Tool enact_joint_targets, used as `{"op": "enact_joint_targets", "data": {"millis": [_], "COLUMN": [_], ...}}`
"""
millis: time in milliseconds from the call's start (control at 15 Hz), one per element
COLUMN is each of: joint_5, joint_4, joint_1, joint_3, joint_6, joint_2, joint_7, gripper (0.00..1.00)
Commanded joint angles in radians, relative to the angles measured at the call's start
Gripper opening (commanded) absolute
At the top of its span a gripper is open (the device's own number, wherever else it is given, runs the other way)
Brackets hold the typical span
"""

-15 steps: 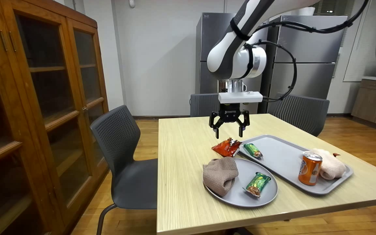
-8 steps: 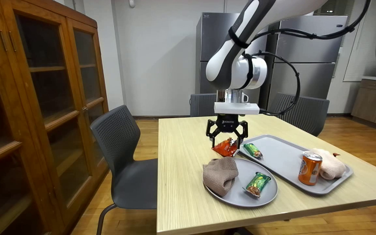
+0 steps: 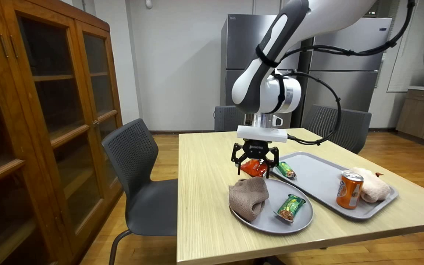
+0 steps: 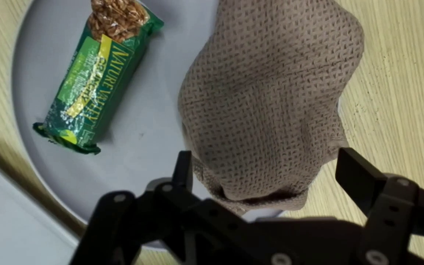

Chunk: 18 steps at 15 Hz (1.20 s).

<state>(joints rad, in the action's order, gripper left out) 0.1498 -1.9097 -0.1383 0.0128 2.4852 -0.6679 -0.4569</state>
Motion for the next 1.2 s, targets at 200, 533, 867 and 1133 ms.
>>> {"op": "enact_joint_targets", "data": {"millis": [200, 533, 867, 1133], "joint_5": [0.019, 0.019, 0.02, 0.018], "joint_4": [-0.006, -0.004, -0.001, -0.002], "joint_1": [-0.031, -0.039, -0.039, -0.039], "joint_3": [0.02, 0.026, 0.025, 0.025], "joint_6": [0.044, 0.048, 0.042, 0.043], "joint_2": [-0.038, -0.06, -0.066, -0.066], "joint_7": [-0.08, -0.097, -0.105, -0.104], "gripper": [1.0, 1.0, 1.0, 0.66]}}
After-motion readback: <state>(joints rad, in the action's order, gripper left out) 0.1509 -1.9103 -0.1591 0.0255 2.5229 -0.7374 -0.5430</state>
